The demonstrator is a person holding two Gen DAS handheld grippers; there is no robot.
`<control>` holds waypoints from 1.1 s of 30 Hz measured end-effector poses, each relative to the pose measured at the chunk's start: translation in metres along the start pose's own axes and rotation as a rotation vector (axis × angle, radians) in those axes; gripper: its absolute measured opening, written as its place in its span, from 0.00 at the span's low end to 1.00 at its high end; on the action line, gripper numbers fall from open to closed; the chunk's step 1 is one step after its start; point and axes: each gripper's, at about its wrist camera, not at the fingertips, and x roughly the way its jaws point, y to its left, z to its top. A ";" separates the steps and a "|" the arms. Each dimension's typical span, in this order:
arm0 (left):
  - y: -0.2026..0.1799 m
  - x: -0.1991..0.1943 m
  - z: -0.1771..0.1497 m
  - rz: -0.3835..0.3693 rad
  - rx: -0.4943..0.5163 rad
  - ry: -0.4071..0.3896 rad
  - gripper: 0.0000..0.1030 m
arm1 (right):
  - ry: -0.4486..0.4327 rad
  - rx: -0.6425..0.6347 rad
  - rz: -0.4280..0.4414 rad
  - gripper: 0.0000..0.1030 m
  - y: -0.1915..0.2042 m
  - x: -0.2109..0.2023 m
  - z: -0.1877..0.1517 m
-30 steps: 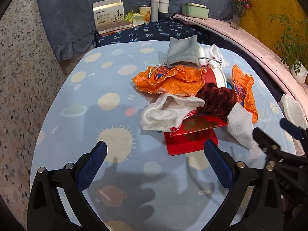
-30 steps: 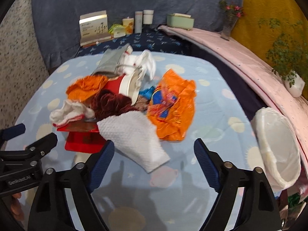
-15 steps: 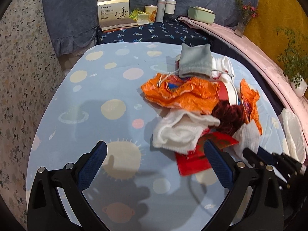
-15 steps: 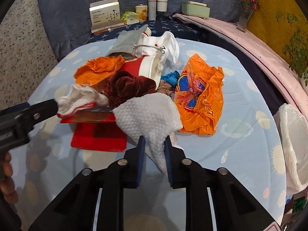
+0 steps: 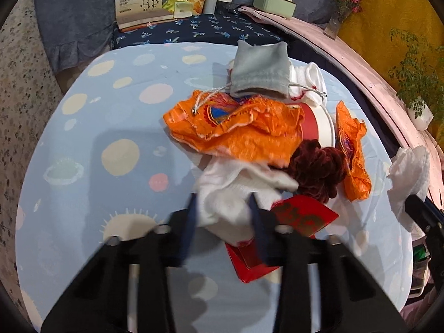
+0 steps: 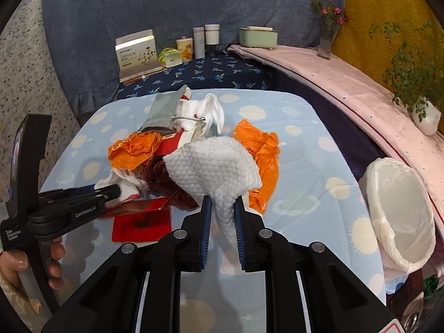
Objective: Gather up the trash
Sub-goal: 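Lower the right gripper onto the white wet wipe and close it, then carry the white wet wipe with the right gripper over the bin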
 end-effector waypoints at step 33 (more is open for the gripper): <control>-0.157 -0.131 0.002 -0.215 0.232 -0.209 0.08 | -0.218 0.184 -0.100 0.15 -0.109 -0.103 -0.002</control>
